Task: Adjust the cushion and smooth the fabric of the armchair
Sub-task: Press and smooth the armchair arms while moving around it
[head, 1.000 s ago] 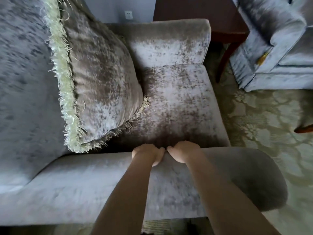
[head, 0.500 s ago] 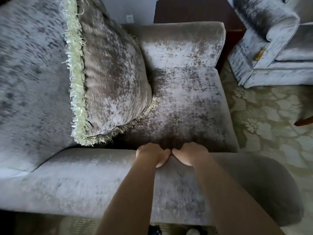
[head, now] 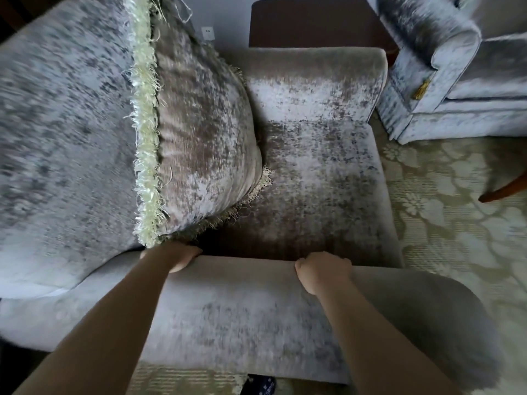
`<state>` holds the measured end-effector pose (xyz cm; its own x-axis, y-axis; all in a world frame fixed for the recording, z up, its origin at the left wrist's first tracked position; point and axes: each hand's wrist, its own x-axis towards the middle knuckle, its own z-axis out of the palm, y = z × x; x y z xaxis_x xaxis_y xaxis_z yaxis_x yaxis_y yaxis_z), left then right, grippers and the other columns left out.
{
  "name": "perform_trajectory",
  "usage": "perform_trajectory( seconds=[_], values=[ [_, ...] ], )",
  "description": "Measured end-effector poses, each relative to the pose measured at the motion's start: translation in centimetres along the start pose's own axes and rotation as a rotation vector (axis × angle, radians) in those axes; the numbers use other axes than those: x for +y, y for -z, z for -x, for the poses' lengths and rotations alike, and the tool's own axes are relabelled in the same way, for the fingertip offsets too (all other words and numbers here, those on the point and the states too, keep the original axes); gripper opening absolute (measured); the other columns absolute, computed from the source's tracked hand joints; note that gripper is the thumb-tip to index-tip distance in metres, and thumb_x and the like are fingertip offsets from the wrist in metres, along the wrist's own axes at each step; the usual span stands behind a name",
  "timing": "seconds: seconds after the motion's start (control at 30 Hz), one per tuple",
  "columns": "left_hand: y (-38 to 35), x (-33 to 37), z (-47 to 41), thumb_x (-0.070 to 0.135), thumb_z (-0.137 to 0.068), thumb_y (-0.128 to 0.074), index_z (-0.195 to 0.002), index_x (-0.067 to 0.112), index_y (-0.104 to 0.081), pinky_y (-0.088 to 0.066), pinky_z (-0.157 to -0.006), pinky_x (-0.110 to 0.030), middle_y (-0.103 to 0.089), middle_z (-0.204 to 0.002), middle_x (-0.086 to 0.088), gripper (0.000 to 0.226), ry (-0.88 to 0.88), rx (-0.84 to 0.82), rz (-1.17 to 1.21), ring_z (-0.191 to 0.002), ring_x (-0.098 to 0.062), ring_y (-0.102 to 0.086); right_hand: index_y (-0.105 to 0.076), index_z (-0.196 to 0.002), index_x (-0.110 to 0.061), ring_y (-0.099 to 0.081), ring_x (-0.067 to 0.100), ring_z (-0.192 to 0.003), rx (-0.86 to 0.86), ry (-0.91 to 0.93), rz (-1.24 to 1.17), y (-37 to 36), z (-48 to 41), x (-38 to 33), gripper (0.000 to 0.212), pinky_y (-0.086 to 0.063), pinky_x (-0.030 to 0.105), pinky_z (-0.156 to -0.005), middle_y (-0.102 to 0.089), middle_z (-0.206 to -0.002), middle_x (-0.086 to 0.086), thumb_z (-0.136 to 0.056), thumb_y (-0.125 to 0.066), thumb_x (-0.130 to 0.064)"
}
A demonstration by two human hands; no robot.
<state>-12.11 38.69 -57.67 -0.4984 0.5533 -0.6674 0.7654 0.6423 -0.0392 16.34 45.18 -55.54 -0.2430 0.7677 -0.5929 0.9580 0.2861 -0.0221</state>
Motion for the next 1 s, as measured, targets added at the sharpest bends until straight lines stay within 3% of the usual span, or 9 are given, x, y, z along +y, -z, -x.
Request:
perform_trajectory(
  seconds=[0.07,0.17,0.3,0.43,0.6,0.73,1.0],
  values=[
    [0.4,-0.4,-0.4,0.071,-0.077,-0.035,-0.137,0.028,-0.047,-0.03,-0.108,-0.046,-0.041,-0.147,-0.008,0.075,0.007,-0.056,-0.014,-0.132,-0.03,-0.038,-0.061,-0.094,-0.018,-0.055,0.027,-0.096,-0.023,0.018,-0.027,0.6,0.3,-2.3,0.033,-0.038,0.043,-0.091,-0.061,-0.104,0.006,-0.094,-0.03,-0.028],
    [0.7,-0.8,-0.6,0.075,-0.074,-0.036,-0.139,0.028,-0.044,-0.027,-0.11,-0.046,-0.037,-0.149,-0.007,0.081,0.017,-0.069,0.003,-0.135,-0.028,-0.034,-0.056,-0.082,-0.014,-0.055,0.03,-0.09,-0.023,0.237,-0.137,0.7,1.3,-7.8,0.044,-0.036,0.042,-0.083,-0.057,-0.091,0.009,-0.095,-0.026,-0.044],
    [1.1,-3.7,-1.0,0.074,-0.083,-0.032,-0.144,0.029,-0.036,-0.021,-0.113,-0.042,-0.03,-0.153,-0.004,0.076,-0.042,0.048,-0.024,-0.139,-0.026,-0.028,-0.055,-0.118,-0.009,-0.052,0.034,-0.106,0.06,0.39,-0.186,-0.3,2.0,-15.9,0.05,-0.036,0.044,-0.087,-0.056,-0.116,0.014,-0.095,-0.029,-0.044],
    [0.3,-4.8,-1.0,0.068,-0.087,-0.032,-0.146,0.033,-0.03,-0.025,-0.113,-0.043,-0.028,-0.154,-0.002,0.069,-0.171,0.14,0.034,-0.14,-0.026,-0.027,-0.056,-0.12,-0.012,-0.051,0.033,-0.11,-0.007,0.352,-0.248,-0.7,0.7,-20.8,0.038,-0.034,0.044,-0.088,-0.055,-0.124,0.012,-0.093,-0.036,-0.028],
    [0.1,-4.9,-0.5,0.055,-0.092,-0.032,-0.144,0.031,-0.034,-0.031,-0.109,-0.04,-0.035,-0.151,-0.004,0.058,-0.211,0.238,0.036,-0.135,-0.027,-0.034,-0.051,-0.129,-0.014,-0.047,0.034,-0.116,-0.039,0.21,-0.229,-1.1,-1.4,-21.7,0.051,-0.029,0.053,-0.101,-0.05,-0.133,0.013,-0.092,-0.024,-0.038],
    [-0.3,-5.2,0.3,0.054,-0.089,-0.03,-0.139,0.017,-0.043,-0.035,-0.106,-0.04,-0.041,-0.145,-0.014,0.063,-0.142,0.231,0.015,-0.13,-0.033,-0.04,-0.058,-0.12,-0.012,-0.054,0.032,-0.109,0.046,0.266,-0.192,-1.8,-1.5,-21.4,0.054,-0.039,0.04,-0.089,-0.057,-0.125,0.013,-0.093,-0.025,-0.045],
    [-1.3,-4.6,2.8,0.047,-0.095,-0.024,-0.131,0.008,-0.05,-0.036,-0.099,-0.041,-0.045,-0.139,-0.021,0.059,-0.08,0.274,-0.055,-0.125,-0.035,-0.043,-0.056,-0.123,-0.012,-0.053,0.031,-0.112,0.04,0.333,-0.091,-2.0,-1.0,-20.0,0.059,-0.037,0.034,-0.078,-0.055,-0.128,0.014,-0.095,-0.023,-0.051]
  ],
)
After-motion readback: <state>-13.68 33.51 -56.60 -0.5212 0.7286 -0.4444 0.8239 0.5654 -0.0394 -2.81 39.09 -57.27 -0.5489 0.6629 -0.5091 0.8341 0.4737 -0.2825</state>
